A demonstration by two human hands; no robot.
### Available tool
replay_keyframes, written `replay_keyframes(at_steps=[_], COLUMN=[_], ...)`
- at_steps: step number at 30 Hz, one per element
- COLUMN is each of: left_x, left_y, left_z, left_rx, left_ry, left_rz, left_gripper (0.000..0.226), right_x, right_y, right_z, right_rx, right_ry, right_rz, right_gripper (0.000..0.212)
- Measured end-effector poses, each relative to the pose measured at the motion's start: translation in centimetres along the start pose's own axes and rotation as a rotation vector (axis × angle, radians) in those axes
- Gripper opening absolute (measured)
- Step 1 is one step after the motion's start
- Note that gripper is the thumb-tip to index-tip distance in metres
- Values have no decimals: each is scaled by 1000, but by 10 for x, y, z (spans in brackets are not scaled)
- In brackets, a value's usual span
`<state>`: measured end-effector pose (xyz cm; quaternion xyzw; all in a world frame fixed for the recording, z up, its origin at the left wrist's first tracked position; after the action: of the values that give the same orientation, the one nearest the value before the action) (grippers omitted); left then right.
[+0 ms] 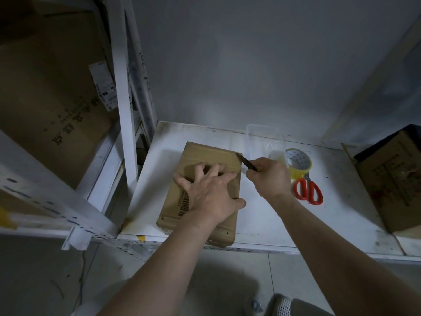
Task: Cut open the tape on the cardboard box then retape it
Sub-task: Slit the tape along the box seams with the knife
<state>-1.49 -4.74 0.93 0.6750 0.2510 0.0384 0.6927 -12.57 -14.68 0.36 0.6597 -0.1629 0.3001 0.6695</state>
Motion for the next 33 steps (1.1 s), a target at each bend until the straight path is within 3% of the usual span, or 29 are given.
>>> replay_keyframes(at_steps=[3,8,12,21,25,28,31,33], left_x=[-1,-8,-10,-12,11,35,59,70], left_y=[2,7,10,13,22,31,34,33], left_z=[-3,-1,-1,10,21,31,37,37], left_rx=[12,52,31,-97,-215,-134,-89,-70], left_ry=[-23,-35,-41,30,269,378,422,432], left_rz=[3,30,36,-11,-111,-165,-326,-468], left_gripper=[70,67,64,71,67,51,29,26], right_x=[-3,23,2,-16,6,36,63,74], right_y=[-3,38,37,27,20,4,-14,-25], right_z=[-12,20,31,44,33,19,10,9], right_rx=[-33,-234,-190,-75,-59,-11,68,101], right_ry=[-56,-54,-130,-277,-80,109,324,378], right_rz=[117,197,-28,-113,-39,96,-22,-130], right_gripper=[15,19,13,13,11,26,31,33])
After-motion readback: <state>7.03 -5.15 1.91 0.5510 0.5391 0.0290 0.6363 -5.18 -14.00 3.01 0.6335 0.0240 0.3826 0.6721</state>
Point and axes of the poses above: each hand's wrist, its own z-axis towards the middle knuckle, its own y-axis out of the back of the hand, x = y × z, the point moved 1 cm from there along z, towards the middle knuckle, and after that the axes turned 7 degrees about -x, right-handed, at the moved point
